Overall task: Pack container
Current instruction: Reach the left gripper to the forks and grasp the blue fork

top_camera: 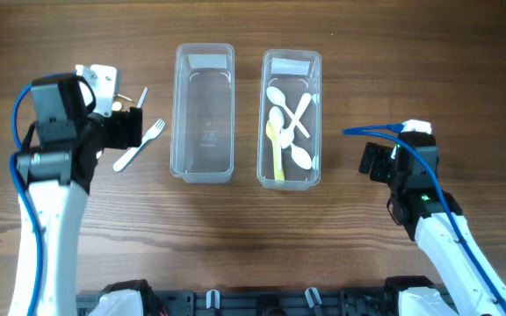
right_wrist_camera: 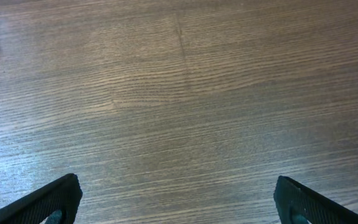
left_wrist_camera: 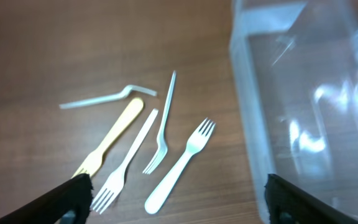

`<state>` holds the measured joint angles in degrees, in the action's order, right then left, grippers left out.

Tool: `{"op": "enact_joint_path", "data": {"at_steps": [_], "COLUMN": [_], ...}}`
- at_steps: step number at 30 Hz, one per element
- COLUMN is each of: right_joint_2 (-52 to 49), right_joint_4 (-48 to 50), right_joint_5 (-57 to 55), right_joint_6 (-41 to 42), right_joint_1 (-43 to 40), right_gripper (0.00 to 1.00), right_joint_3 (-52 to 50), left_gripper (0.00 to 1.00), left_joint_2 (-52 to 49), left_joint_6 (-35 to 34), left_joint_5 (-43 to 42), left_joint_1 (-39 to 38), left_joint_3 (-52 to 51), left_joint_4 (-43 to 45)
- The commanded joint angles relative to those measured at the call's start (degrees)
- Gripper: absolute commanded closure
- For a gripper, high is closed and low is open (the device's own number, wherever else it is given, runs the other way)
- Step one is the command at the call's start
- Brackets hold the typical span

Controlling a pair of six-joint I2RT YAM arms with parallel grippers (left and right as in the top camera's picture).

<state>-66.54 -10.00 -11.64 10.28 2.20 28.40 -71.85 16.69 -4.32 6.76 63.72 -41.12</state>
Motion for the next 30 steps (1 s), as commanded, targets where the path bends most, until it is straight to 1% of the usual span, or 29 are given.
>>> {"op": "enact_joint_path", "data": {"at_steps": [1,3,4,6,7,10,12,16,18,20,22,24,27,28,30], "right_joint_2": [0.0,0.0,0.0,0.0,0.0,0.0,0.0,0.0,0.0,0.0,0.0,0.0,0.0,0.0,0.0], "right_joint_4": [0.1,0.1,0.1,0.1,0.1,0.1,0.1,0.1,0.1,0.1,0.1,0.1,0.1,0.1,0.1], "right_joint_5": [-0.3,-0.3,-0.3,-0.3,-0.3,-0.3,-0.3,-0.3,-0.3,-0.3,-0.3,-0.3,-0.3,-0.3,-0.3], "right_joint_6": [0.8,0.8,0.8,0.8,0.8,0.8,0.8,0.8,0.8,0.8,0.8,0.8,0.8,0.8,0.8], "right_joint_1": [0.1,0.1,0.1,0.1,0.1,0.1,0.1,0.1,0.1,0.1,0.1,0.1,0.1,0.1,0.1], "right_gripper": [0.0,0.0,0.0,0.0,0.0,0.0,0.0,0.0,0.0,0.0,0.0,0.0,0.0,0.0,0.0], "right_joint_3": [0.1,0.1,0.1,0.1,0.1,0.1,0.1,0.1,0.1,0.1,0.1,0.1,0.1,0.1,0.1], "left_gripper": [0.2,0.27,0.33,0.37,0.42,0.42,0.39,0.39,0.39,0.42,0.42,0.43,0.43,0.45,0.44], "left_joint_2": [-8.3,-13.6,-16.1,-21.1,-23.6,-27.2,-28.3,-28.6,-28.7,-29.5,-30.7,-32.1,-33.3,-33.4,-33.6], "left_joint_6": [4.2,5.3,5.4,5.4,5.5,5.8,9.2,14.7,14.7,14.7,15.0,17.1,18.1,19.1,20.2], "left_joint_5": [-0.6,-0.5,-0.6,-0.5,-0.5,-0.7,-1.5,-2.5,-2.7,-2.7,-4.4,-7.0,-7.2,-7.4,-7.4], "left_joint_1": [1.1,1.1,1.1,1.1,1.1,1.1,1.1,1.1,1.1,1.1,1.1,1.1,1.1,1.1,1.1], "left_joint_3": [0.7,0.7,0.7,0.7,0.7,0.7,0.7,0.7,0.7,0.7,0.7,0.7,0.7,0.7,0.7], "left_joint_4": [0.0,0.5,1.1,2.3,3.3,5.6,5.7,6.0,6.4,6.7,6.5,6.1,5.7,5.7,5.8]}}
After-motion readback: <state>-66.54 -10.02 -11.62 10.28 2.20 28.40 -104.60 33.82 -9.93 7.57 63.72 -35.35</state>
